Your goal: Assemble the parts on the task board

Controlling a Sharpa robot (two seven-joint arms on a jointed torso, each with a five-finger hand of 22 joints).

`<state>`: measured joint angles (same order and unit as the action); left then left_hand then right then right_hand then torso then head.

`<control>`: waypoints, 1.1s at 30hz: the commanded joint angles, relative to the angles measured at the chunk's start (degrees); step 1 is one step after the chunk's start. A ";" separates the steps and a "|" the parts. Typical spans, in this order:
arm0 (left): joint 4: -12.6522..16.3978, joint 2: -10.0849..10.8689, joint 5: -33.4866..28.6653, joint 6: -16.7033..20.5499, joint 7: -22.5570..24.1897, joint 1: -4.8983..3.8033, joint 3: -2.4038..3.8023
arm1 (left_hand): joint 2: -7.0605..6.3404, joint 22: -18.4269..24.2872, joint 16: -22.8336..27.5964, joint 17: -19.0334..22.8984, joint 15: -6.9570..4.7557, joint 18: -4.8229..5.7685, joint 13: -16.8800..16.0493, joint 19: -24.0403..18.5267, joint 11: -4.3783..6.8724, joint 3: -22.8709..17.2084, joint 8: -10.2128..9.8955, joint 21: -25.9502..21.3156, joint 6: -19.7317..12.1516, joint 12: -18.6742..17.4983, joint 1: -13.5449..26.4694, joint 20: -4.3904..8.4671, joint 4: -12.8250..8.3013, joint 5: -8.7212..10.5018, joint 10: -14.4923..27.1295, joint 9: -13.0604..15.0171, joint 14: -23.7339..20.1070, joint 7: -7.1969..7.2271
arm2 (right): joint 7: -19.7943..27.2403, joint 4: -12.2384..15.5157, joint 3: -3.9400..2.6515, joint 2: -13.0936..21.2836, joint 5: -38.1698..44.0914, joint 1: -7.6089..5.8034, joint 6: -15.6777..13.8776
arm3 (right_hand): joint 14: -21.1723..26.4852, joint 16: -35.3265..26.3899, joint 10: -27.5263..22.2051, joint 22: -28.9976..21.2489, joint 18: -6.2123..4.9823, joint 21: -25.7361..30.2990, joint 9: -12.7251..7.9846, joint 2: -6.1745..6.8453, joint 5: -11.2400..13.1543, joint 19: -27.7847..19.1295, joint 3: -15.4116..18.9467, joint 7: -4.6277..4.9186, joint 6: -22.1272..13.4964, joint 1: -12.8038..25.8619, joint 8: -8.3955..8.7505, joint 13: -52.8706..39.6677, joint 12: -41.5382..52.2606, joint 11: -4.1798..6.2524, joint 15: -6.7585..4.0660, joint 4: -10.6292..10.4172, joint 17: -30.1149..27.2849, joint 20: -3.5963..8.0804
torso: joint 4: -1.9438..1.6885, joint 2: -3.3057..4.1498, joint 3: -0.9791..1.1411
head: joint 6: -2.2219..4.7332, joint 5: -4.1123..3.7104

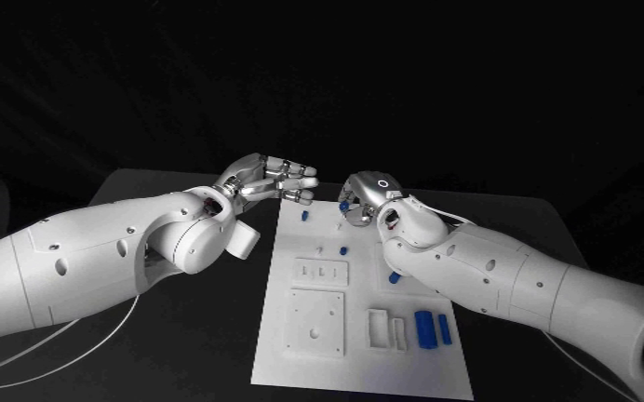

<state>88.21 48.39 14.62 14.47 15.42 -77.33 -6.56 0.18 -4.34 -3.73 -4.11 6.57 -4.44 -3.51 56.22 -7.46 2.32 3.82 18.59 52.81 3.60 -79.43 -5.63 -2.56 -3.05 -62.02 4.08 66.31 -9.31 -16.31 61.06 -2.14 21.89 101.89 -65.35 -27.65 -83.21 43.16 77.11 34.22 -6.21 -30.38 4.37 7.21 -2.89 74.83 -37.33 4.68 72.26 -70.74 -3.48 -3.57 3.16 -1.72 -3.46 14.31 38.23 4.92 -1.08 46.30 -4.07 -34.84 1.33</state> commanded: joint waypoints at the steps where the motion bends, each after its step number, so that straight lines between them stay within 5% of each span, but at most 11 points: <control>1: 0.34 -0.23 -0.16 -0.74 0.30 -0.31 0.06 | 0.53 -0.01 0.14 -0.06 0.23 -0.50 0.02 0.23 -0.33 0.32 -0.12 -0.35 0.21 -0.22 -0.04 -0.28 -0.15 0.01 -0.16 -0.06 0.36 -0.29 | 0.32 -0.94 0.07 -0.60 0.68 0.08 0.45 | 0.05 0.32 0.83 0.10 -0.91 0.34 0.09 -1.30 -0.19 0.21 0.06 -0.06 0.31 -0.51 -0.18 -0.05 0.22 0.34 -0.34 0.35 -0.05 0.06 | -0.55 0.48 -0.38 | 0.11 -0.29; 13: 0.72 -0.34 -0.14 -0.77 0.27 -0.79 0.06 | 0.53 -0.01 0.14 -0.06 0.23 -0.50 0.02 0.23 -0.33 0.32 -0.12 -0.35 0.21 -0.22 -0.04 -0.28 -0.15 0.01 -0.16 -0.06 0.36 -0.29 | 0.13 -2.66 0.29 -1.28 1.46 0.37 1.17 | 0.07 0.38 0.81 0.24 -0.91 0.42 0.09 -1.35 -0.27 0.22 0.08 -0.06 0.31 -0.47 -0.17 -0.05 0.21 0.33 -0.33 0.49 -0.09 0.06 | -0.77 1.16 -0.96 | 0.07 -0.45; 33: 0.64 -0.14 -0.14 -0.94 0.24 -0.82 0.06 | 0.54 -0.01 0.15 -0.05 0.25 -0.50 0.02 0.21 -0.36 0.36 -0.11 -0.37 0.27 -0.22 -0.10 -0.29 -0.21 0.01 -0.21 -0.06 0.33 -0.31 | -1.21 -2.17 0.34 -0.67 2.55 0.53 0.75 | 0.12 0.66 0.95 0.82 -0.87 0.57 0.11 -1.36 -0.36 0.31 -0.06 -0.09 0.45 -0.32 -0.18 -0.06 0.22 0.36 -0.35 0.77 -0.13 0.08 | -0.61 1.27 -0.92 | 0.30 -0.24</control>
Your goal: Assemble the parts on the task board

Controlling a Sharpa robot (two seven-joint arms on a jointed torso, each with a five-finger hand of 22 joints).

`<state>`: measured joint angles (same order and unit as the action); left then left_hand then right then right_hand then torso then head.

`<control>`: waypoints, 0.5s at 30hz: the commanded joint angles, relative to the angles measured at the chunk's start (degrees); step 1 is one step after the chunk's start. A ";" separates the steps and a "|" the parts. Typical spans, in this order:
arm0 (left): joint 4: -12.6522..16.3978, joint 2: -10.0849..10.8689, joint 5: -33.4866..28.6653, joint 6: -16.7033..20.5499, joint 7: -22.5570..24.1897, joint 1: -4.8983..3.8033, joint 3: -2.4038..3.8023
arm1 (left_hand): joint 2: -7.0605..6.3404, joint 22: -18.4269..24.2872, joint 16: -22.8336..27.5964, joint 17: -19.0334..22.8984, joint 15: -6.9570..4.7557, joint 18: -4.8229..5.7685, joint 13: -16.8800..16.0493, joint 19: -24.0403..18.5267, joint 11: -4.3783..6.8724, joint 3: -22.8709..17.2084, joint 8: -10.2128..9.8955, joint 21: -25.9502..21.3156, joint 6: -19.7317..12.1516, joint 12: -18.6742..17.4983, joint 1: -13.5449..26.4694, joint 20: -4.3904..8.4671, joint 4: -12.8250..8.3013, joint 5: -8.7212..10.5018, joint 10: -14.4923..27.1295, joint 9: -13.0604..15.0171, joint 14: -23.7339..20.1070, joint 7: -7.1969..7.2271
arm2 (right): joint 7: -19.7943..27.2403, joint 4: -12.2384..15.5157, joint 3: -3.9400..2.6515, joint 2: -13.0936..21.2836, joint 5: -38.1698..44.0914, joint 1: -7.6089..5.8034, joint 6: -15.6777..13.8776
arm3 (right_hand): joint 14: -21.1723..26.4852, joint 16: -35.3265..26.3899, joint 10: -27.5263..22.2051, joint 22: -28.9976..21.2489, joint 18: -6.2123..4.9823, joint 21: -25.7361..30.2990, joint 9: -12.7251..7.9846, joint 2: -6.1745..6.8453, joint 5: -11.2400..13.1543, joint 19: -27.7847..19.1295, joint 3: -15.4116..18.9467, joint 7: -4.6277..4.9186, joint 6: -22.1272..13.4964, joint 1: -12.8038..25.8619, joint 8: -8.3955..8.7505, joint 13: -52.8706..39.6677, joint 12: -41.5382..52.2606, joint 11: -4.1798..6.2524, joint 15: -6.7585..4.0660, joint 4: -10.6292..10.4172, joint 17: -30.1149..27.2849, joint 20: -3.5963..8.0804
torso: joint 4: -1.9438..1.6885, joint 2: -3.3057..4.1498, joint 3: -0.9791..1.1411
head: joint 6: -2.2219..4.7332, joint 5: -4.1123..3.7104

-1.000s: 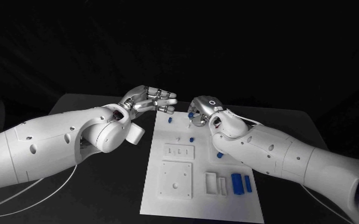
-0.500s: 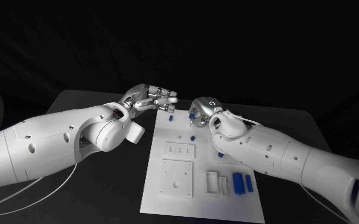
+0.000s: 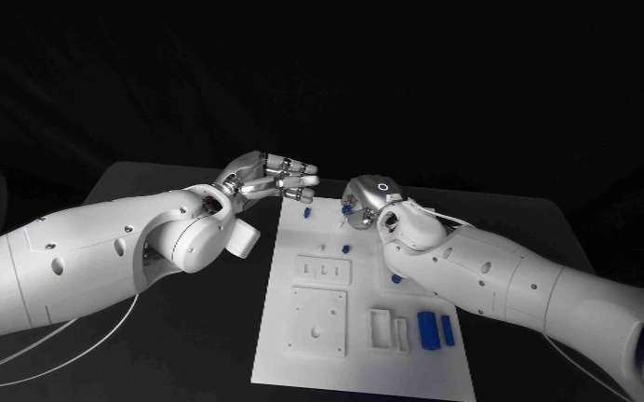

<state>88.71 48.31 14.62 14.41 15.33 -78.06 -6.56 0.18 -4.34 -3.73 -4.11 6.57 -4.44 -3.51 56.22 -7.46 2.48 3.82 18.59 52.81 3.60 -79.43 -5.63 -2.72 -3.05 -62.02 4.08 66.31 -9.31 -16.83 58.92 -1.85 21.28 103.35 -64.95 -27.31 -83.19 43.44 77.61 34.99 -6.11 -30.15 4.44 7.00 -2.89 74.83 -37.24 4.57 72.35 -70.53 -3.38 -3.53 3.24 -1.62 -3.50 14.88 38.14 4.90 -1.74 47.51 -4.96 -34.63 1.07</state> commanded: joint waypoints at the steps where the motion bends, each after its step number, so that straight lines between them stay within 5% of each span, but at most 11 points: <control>1: 0.15 -0.06 -0.14 -0.90 0.33 -0.10 0.06 | 0.54 -0.01 0.15 -0.05 0.25 -0.51 0.02 0.21 -0.36 0.20 -0.11 -0.38 0.27 -0.22 -0.10 -0.28 -0.05 0.01 -0.20 -0.06 0.33 -0.31 | -0.85 -0.09 0.05 -0.13 1.13 0.14 0.38 | 0.10 0.38 0.45 0.05 -0.98 0.34 0.04 -1.15 -0.36 0.31 -0.15 0.02 0.36 -0.54 -0.28 -0.10 0.14 0.26 -0.32 0.20 -0.04 0.10 | 0.05 0.05 -0.04 | 0.07 0.01; 15: 0.18 -0.28 -0.14 -1.07 0.32 -0.10 0.06 | 0.54 -0.01 0.15 -0.05 0.25 -0.51 0.02 0.21 -0.36 0.20 -0.11 -0.38 0.27 -0.22 -0.10 -0.28 -0.05 0.01 -0.20 -0.06 0.33 -0.31 | -1.56 -1.33 0.05 -1.18 1.34 0.19 0.67 | 0.18 0.48 0.42 0.41 -1.00 0.48 0.02 -1.03 -0.38 0.28 -0.35 0.03 0.32 -0.50 -0.26 -0.10 0.13 0.25 -0.31 0.25 -0.08 0.10 | -0.14 0.19 -0.20 | -0.05 -0.23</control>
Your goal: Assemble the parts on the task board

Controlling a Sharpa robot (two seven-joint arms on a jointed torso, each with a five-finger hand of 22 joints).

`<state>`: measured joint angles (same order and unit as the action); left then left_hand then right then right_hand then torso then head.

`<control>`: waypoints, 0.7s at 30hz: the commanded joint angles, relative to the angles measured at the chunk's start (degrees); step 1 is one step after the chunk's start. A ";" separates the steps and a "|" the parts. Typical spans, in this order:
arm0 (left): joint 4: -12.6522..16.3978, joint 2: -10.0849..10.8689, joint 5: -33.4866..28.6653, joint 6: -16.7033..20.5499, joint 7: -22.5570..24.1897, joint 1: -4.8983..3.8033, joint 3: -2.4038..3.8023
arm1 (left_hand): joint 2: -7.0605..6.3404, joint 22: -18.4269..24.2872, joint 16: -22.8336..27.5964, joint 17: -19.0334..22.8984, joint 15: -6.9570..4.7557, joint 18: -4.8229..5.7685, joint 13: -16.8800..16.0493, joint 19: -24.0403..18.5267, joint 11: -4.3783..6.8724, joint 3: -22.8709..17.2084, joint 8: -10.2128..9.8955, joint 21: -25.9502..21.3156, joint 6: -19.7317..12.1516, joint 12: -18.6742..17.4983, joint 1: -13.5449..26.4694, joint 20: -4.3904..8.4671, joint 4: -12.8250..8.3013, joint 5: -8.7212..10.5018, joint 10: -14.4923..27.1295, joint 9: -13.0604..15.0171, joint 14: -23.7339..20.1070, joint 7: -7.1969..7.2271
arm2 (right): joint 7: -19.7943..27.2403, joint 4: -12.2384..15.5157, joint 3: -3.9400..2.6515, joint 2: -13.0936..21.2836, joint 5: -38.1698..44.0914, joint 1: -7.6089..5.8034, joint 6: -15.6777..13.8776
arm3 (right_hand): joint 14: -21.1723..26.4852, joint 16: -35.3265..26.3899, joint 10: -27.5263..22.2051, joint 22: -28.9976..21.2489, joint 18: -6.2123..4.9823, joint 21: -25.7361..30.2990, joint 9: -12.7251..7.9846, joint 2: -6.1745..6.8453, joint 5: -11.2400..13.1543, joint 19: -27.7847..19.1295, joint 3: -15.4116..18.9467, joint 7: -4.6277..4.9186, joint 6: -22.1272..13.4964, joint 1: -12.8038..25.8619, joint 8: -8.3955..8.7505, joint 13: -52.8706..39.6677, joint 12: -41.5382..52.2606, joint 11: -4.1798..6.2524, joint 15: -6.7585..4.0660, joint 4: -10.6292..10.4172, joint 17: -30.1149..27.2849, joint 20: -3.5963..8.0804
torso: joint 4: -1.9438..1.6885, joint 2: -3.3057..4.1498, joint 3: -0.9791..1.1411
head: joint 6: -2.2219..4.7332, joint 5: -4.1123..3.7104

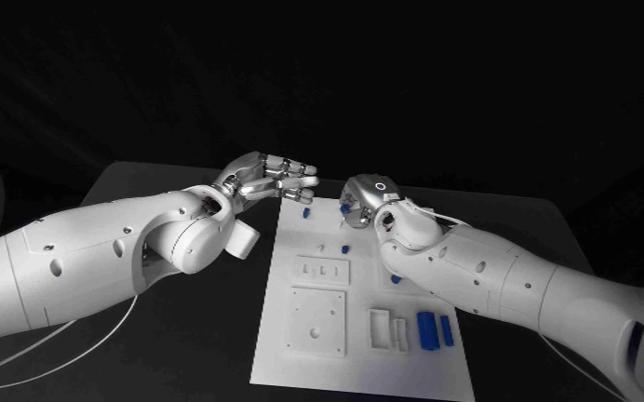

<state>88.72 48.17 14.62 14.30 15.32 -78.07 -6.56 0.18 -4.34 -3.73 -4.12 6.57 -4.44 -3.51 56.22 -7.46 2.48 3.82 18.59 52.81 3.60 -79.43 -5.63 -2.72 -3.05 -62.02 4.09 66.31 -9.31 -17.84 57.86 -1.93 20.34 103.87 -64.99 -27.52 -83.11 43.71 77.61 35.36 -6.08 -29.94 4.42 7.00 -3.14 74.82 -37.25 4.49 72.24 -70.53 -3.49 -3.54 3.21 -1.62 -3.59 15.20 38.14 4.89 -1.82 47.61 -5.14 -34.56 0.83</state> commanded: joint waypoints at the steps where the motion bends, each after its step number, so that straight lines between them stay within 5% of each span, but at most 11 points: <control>1: 0.17 -0.15 -0.14 -0.97 0.33 -0.09 0.06 | 0.54 -0.01 0.15 -0.05 0.25 -0.51 0.02 0.21 -0.36 0.21 -0.11 -0.38 0.27 -0.22 -0.10 -0.29 -0.06 0.01 -0.20 -0.07 0.33 -0.31 | -0.61 -0.40 0.13 -0.29 0.87 0.23 0.92 | 0.09 0.21 0.41 0.05 -1.03 0.27 0.05 -1.04 -0.13 0.29 -0.34 0.11 0.43 -0.50 -0.15 -0.09 0.16 0.24 -0.22 -0.07 -0.07 0.11 | -0.05 0.08 0.00 | -0.16 0.01; 21: -0.40 -0.48 -0.14 -1.07 0.33 -0.09 0.06 | 0.51 -0.01 0.15 -0.05 0.25 -0.50 0.03 0.19 -0.36 0.26 -0.12 -0.42 0.09 -0.22 -0.06 -0.30 -0.09 0.01 0.01 -0.08 0.30 -0.23 | -0.78 -2.02 0.13 -0.90 0.65 0.25 2.26 | 0.14 0.29 0.36 0.60 -0.96 0.60 0.02 -1.07 -0.12 0.29 -0.38 0.12 0.41 -0.45 -0.16 -0.09 0.16 0.22 -0.21 -0.04 -0.21 0.10 | -0.01 0.11 0.00 | -0.36 0.21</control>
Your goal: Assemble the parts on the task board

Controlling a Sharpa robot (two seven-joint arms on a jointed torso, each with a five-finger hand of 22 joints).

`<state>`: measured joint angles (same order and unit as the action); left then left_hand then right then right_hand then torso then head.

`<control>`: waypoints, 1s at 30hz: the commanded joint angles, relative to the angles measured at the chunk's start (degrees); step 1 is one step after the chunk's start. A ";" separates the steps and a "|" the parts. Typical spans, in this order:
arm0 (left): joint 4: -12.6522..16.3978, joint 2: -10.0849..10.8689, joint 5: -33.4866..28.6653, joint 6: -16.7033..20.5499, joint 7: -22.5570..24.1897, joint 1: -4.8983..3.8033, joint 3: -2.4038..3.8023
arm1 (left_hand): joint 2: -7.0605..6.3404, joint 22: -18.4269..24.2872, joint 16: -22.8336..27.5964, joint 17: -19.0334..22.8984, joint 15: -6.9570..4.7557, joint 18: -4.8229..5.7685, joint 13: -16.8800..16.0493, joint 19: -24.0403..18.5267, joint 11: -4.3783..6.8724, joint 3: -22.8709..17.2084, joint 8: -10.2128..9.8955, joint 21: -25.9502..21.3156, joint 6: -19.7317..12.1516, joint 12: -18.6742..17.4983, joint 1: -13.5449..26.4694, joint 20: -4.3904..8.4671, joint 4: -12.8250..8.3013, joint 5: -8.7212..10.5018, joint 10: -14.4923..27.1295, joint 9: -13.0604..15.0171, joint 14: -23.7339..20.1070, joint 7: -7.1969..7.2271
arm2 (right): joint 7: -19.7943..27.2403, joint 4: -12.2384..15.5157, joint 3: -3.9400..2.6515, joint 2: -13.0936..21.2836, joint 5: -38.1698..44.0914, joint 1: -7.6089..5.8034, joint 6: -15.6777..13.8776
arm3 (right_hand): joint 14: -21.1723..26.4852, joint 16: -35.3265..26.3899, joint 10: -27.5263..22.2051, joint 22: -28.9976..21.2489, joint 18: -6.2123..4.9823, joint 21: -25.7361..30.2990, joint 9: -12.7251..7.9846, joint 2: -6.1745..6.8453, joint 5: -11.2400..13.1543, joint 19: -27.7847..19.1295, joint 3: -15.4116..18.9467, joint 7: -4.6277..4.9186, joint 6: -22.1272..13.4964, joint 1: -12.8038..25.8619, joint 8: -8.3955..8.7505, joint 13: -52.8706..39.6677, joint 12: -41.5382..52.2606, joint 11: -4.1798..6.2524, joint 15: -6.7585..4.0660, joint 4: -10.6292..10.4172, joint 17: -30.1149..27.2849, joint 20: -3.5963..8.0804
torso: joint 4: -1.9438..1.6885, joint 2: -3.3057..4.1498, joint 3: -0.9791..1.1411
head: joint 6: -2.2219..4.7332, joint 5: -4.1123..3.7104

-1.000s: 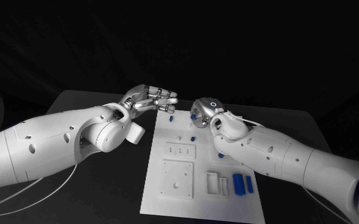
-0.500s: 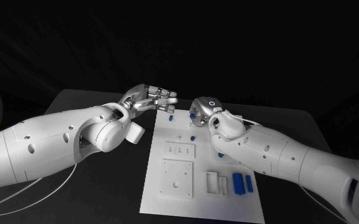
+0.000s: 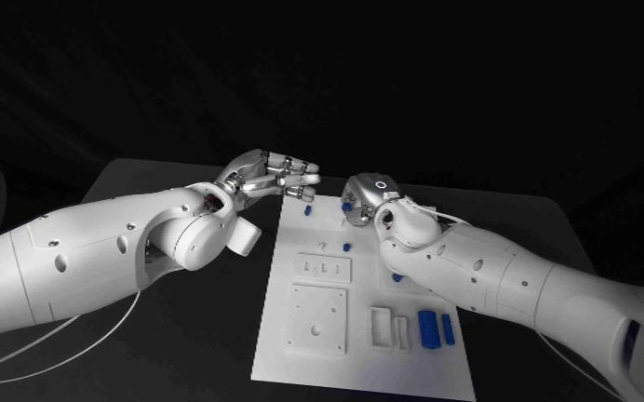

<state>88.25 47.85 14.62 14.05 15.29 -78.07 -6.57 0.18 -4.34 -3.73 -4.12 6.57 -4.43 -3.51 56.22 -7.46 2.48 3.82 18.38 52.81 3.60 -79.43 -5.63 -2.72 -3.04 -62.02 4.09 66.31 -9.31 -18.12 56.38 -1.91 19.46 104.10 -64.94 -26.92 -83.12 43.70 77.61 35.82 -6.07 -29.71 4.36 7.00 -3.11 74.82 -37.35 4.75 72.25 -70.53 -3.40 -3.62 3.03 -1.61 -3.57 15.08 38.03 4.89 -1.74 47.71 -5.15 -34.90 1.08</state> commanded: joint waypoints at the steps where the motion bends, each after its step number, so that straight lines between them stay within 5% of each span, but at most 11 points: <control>1: 0.07 -0.16 -0.14 -0.84 0.35 -0.09 0.06 | 0.52 -0.01 0.15 -0.05 0.25 -0.50 0.03 0.19 -0.36 0.26 -0.12 -0.21 0.08 -0.22 -0.06 -0.30 -0.09 0.01 0.01 -0.08 0.30 -0.23 | -0.49 -0.72 0.10 -0.10 0.37 0.20 1.62 | 0.16 0.30 0.37 0.13 -0.97 0.37 0.08 -1.07 -0.15 0.29 -0.28 -0.14 0.40 -0.45 -0.25 -0.01 0.34 0.21 -0.22 0.08 -0.10 0.11 | -0.09 0.00 0.00 | -0.05 -0.01; 17: -0.04 -0.27 -0.14 -0.90 0.32 -0.09 0.06 | 0.52 -0.01 0.15 -0.05 0.25 -0.50 0.03 0.19 -0.36 0.26 -0.12 -0.21 0.08 -0.22 -0.06 -0.30 -0.09 0.01 0.01 -0.08 0.30 -0.23 | 0.04 -2.48 0.10 -0.65 -0.84 0.21 1.40 | 0.41 -0.12 -0.69 0.96 -1.10 0.66 -0.19 -0.84 -0.09 -0.36 -0.21 0.19 -0.66 -0.52 -0.16 0.06 0.32 -0.16 0.01 0.21 -0.53 -0.06 | 0.00 -0.05 -0.06 | -0.33 0.14; 21: -0.04 -0.24 -0.14 -0.87 0.30 -0.09 0.06 | 0.52 -0.01 0.15 -0.05 0.25 -0.50 0.03 0.19 -0.36 0.26 -0.12 -0.21 0.08 -0.22 -0.06 -0.30 -0.09 0.01 0.01 -0.08 0.30 -0.23 | 0.93 -2.36 0.10 -0.53 -2.28 0.21 1.06 | 0.92 -0.40 -7.52 1.86 -1.54 0.24 -0.76 1.10 -0.80 -1.25 -0.34 1.72 -6.24 -0.03 -0.05 0.25 0.34 -2.31 1.26 0.54 -0.72 -0.76 | 0.08 -0.08 -0.03 | -0.30 0.25; 24: -0.04 -0.19 -0.14 -0.83 0.28 -0.09 0.06 | 0.45 0.00 0.15 -0.05 0.26 -0.50 0.03 0.19 -0.38 0.21 -0.11 -0.24 0.01 -0.22 -0.05 -0.31 -0.05 0.01 0.14 -0.07 0.27 -0.26 | 1.43 -2.00 0.10 -0.21 -3.18 0.21 0.08 | 1.13 -0.43 -14.12 2.20 -2.97 0.30 -0.73 3.33 -2.22 -1.50 2.38 2.71 -10.21 -0.19 -0.17 0.23 0.38 -3.97 2.80 0.40 -0.99 -2.55 | 0.12 -0.10 -0.04 | -0.24 0.30; 27: -0.06 -0.09 -0.14 -0.79 0.29 -0.09 0.06 | 0.45 0.00 0.15 -0.05 0.26 -0.50 0.03 0.19 -0.38 0.21 -0.11 -0.24 0.01 -0.22 -0.05 -0.31 -0.05 0.01 0.14 -0.07 0.27 -0.26 | 1.57 -1.30 0.10 0.48 -3.82 0.20 -1.00 | 1.64 -0.56 -17.75 0.64 -4.17 2.40 -0.75 3.72 -2.74 -0.79 8.87 1.99 -12.73 -3.10 -0.14 0.25 0.30 -4.76 3.56 -0.59 -1.75 -4.28 | 0.17 -0.12 -0.01 | -0.20 0.33; 30: -0.06 0.06 -0.14 -0.71 0.28 -0.09 0.06 | 0.45 0.00 0.15 -0.05 0.26 -0.50 0.03 0.19 -0.38 0.21 -0.11 -0.24 0.01 -0.22 -0.05 -0.31 -0.05 0.01 0.14 -0.07 0.27 -0.26 | 1.53 -0.57 0.10 1.20 -4.13 0.20 -1.41 | 1.90 -0.53 -19.13 -0.15 -4.22 3.47 -0.75 4.31 -3.29 -0.18 10.45 1.61 -13.13 -4.17 -0.16 0.24 0.32 -5.02 3.71 -1.32 -2.22 -4.49 | 0.21 -0.13 0.01 | -0.11 0.42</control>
<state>88.12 47.88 14.62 13.97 15.24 -78.08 -6.57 0.18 -4.34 -3.73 -4.12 6.57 -4.43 -3.51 56.22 -7.46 2.48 3.82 18.39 52.81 3.60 -79.43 -5.63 -2.72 -3.05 -62.02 4.09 66.31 -9.31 -17.16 55.35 -1.82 20.37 101.22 -64.76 -27.32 -81.30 43.42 58.92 35.86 -9.76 -26.47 3.67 11.23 -6.19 74.47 -27.35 6.36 59.52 -74.34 -3.77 -3.45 3.61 -6.58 -0.08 13.90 35.92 0.48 -1.61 47.61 -5.17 -35.11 1.41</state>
